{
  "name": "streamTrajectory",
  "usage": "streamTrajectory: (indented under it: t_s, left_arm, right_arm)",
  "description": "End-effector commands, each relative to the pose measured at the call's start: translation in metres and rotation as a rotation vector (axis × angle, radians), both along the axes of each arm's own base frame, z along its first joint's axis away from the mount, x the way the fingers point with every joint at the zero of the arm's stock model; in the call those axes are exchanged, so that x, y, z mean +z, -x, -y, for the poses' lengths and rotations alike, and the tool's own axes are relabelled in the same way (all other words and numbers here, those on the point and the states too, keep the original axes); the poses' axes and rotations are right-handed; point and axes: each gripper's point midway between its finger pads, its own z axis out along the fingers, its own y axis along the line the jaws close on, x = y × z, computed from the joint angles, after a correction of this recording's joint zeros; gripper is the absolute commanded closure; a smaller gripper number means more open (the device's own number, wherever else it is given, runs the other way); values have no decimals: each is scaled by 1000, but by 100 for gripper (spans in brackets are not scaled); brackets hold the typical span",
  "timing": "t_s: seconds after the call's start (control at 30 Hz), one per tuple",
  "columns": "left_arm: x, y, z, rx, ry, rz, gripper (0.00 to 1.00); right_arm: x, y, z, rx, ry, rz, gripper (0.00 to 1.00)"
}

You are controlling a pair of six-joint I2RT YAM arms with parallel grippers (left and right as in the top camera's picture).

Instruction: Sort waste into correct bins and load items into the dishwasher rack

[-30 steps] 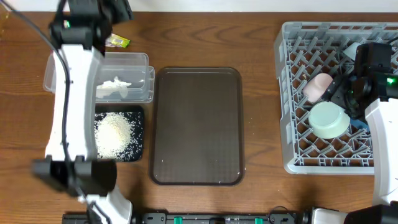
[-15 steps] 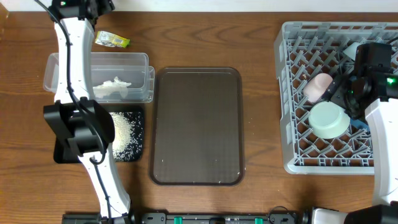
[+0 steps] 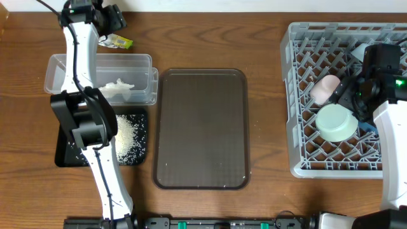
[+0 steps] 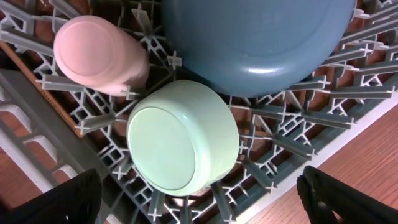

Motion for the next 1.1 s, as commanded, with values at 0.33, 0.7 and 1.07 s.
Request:
streamTrajectory:
  t_s: [0.33, 0.7, 1.07]
  left_arm:
    - [-14, 4, -9, -66, -71, -47, 19]
    - [-28, 25, -5, -152, -105, -148, 19]
    - [-35, 32, -4, -180, -111, -187, 20]
  right_arm:
    - [2, -1, 2, -17, 7, 10, 1]
    - [2, -1, 2, -17, 7, 9, 1]
    - [2, -1, 2, -17, 7, 10, 1]
